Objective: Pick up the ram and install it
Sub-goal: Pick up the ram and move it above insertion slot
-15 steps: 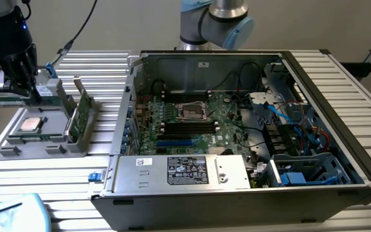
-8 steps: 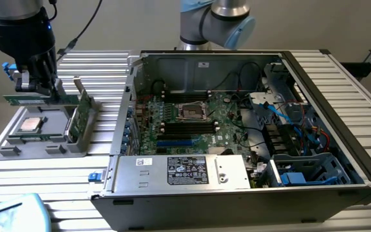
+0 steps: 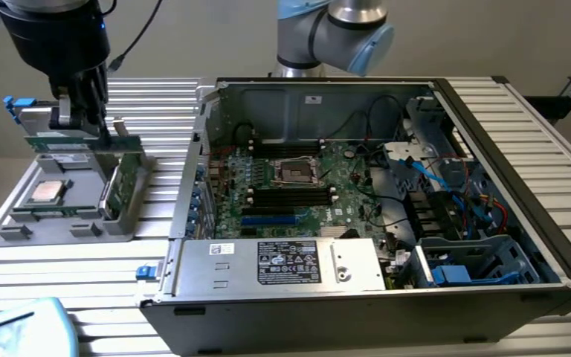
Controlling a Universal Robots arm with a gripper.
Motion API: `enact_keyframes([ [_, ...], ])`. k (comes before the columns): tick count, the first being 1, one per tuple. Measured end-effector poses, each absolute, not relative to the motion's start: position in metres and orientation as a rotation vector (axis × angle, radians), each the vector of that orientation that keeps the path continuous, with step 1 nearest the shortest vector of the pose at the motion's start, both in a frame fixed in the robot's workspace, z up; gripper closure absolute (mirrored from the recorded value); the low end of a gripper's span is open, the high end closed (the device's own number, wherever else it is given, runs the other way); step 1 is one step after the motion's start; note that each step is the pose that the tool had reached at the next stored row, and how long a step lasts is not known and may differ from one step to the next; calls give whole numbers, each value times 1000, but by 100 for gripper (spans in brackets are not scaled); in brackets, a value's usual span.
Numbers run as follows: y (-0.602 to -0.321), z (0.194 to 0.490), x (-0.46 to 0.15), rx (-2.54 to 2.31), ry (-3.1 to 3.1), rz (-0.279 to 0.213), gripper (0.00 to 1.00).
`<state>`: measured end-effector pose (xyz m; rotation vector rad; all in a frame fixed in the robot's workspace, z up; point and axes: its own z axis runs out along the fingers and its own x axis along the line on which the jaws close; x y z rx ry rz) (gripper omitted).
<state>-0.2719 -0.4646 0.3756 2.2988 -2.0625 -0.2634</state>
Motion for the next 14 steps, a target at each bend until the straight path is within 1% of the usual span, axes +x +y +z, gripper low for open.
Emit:
enact_keyframes([
  [8,-466,401,-242,2306,-2067,-285,86],
  [14,-466,410,-217,2314,-2071,-304,86],
])
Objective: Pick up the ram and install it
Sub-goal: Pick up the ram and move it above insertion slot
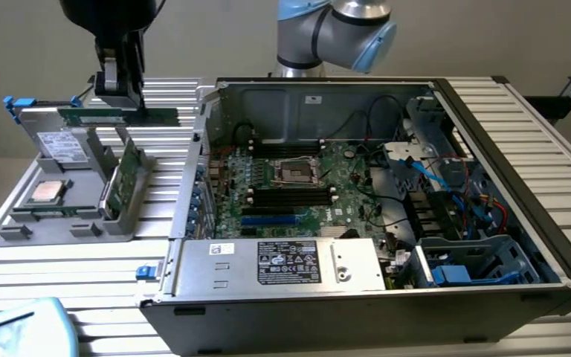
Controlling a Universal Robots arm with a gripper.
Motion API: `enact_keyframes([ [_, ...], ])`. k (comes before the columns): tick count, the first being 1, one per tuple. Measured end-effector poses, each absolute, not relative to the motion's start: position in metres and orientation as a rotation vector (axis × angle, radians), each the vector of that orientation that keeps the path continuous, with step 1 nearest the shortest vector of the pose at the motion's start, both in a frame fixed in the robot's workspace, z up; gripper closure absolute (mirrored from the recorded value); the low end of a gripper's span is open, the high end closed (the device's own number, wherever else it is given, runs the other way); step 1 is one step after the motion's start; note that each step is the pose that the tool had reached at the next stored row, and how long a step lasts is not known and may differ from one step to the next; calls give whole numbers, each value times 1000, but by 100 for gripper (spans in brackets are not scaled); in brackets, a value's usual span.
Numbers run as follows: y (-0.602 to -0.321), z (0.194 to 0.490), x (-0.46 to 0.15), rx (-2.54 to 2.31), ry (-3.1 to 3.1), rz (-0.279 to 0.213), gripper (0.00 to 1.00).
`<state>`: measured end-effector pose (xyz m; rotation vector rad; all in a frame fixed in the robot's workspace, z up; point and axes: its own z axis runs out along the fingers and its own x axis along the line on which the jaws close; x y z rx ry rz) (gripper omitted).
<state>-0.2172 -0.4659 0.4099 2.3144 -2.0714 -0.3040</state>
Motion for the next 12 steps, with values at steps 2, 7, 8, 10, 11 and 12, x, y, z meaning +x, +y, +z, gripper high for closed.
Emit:
enact_keyframes([
  [2,-466,411,-208,2316,-2072,-309,86],
  [7,-466,413,-186,2321,-2075,-320,86],
  [8,-466,413,-181,2321,-2075,-322,86],
  [10,-466,414,-172,2323,-2076,-326,86],
  [11,-467,414,-168,2324,-2077,-329,86],
  [12,-467,414,-163,2325,-2077,-331,86],
])
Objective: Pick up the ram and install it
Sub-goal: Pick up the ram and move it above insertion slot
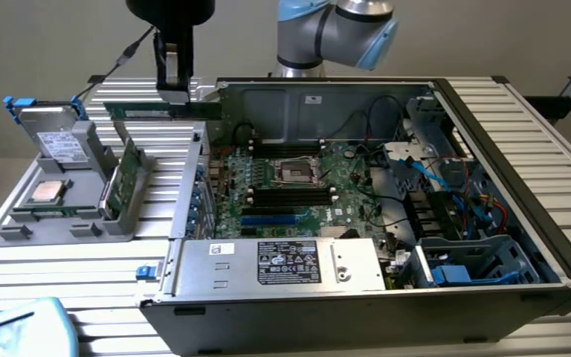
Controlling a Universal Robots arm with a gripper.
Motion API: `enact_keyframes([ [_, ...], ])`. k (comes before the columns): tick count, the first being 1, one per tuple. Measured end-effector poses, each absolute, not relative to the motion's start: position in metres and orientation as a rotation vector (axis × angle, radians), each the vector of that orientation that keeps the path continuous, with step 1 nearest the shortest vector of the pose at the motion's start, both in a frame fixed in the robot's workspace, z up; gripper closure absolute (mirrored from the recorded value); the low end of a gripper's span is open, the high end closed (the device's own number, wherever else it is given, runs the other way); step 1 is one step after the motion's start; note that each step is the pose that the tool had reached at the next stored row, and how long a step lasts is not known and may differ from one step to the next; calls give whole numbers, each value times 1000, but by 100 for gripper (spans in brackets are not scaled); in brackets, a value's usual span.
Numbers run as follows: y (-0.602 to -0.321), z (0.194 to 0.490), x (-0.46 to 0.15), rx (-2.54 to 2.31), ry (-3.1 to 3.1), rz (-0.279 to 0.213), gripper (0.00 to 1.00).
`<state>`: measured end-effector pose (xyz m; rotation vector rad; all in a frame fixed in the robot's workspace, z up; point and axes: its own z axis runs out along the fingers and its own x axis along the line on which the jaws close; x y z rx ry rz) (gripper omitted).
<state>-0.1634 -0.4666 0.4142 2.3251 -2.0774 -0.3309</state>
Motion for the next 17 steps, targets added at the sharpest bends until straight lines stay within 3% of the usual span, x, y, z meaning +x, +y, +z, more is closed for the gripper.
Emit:
enact_keyframes([
  [17,-467,417,-86,2342,-2087,-367,86],
])
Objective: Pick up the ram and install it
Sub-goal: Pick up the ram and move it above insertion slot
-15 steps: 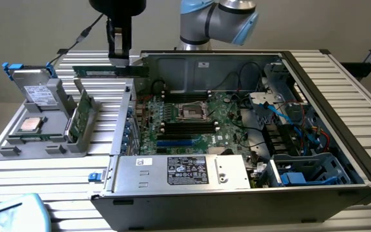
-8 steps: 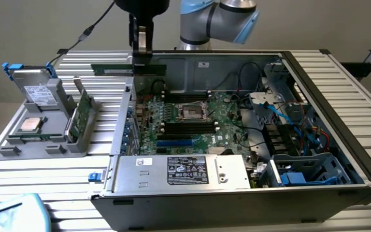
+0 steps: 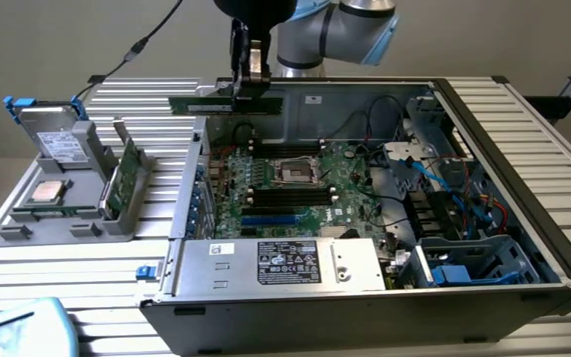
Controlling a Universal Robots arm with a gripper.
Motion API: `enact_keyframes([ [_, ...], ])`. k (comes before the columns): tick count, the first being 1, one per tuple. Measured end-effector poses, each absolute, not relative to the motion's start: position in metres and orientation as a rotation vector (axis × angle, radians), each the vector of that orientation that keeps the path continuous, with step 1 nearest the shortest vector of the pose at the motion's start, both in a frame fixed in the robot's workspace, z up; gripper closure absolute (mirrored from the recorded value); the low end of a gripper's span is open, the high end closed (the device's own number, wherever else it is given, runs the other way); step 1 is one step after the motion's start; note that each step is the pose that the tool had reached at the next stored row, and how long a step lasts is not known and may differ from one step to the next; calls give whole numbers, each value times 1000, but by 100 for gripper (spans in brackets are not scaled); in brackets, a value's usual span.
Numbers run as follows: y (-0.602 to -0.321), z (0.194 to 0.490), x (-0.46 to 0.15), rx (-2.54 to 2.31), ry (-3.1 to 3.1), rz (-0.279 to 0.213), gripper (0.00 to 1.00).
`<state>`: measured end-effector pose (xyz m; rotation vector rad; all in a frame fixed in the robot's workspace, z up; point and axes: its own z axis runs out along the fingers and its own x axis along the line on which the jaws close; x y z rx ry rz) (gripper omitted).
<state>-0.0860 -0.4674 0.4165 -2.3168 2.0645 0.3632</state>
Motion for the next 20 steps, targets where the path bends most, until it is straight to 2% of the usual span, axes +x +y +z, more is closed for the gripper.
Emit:
enact_keyframes([
  [15,-465,400,-18,-2316,2064,364,86],
  [20,-459,395,-13,-2318,2070,358,86],
])
